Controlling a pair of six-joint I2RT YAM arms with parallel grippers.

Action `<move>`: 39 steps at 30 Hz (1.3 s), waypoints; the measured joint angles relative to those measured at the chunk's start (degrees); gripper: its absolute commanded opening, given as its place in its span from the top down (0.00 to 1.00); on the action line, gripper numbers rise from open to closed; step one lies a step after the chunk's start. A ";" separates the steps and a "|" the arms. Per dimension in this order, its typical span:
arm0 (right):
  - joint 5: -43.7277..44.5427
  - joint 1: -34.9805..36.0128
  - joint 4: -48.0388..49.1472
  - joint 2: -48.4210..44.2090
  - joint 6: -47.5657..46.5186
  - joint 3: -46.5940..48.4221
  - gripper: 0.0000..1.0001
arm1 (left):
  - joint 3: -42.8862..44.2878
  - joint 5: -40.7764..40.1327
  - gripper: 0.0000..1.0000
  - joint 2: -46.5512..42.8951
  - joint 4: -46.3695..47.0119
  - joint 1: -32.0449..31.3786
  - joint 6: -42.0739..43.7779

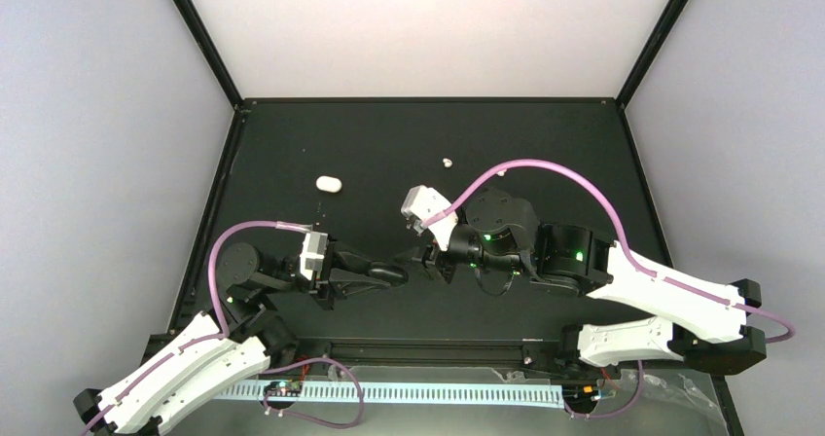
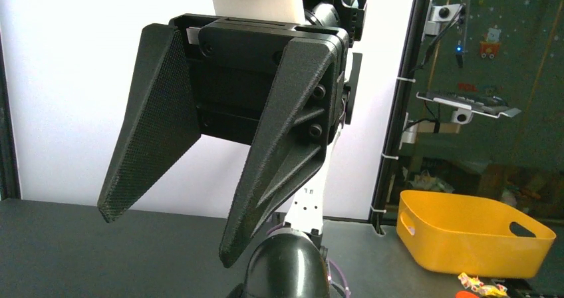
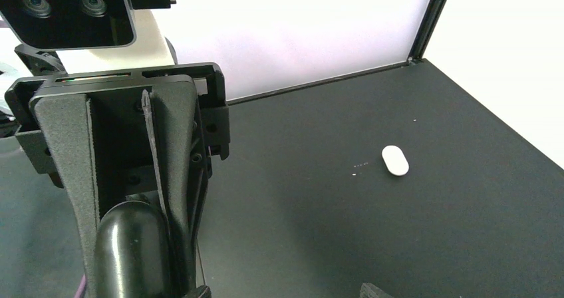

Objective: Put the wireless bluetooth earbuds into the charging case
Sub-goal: Close the charging case, then place the charging case at the center of the board.

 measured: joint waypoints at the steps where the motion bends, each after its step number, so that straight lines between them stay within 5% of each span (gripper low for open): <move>1: -0.22 0.00 0.00 0.00 0.00 0.00 0.42 | 0.00 -0.02 0.99 0.00 0.00 0.00 0.00; 13: 1.05 0.00 1.36 -1.57 0.04 -0.72 0.41 | 0.00 -0.17 0.98 0.00 -0.11 0.00 0.02; 24: 24.13 -0.07 13.44 -16.87 1.77 -14.95 0.38 | 0.52 -12.31 0.98 3.63 -4.07 0.00 0.13; 31: 30.51 -0.07 17.27 -17.66 4.90 -28.55 0.38 | 12.70 -24.55 0.98 23.63 -11.26 3.54 -1.88; 39: 29.73 -0.33 17.62 -17.92 9.35 -35.45 0.38 | 24.96 -22.73 0.98 51.15 -11.78 16.65 -11.43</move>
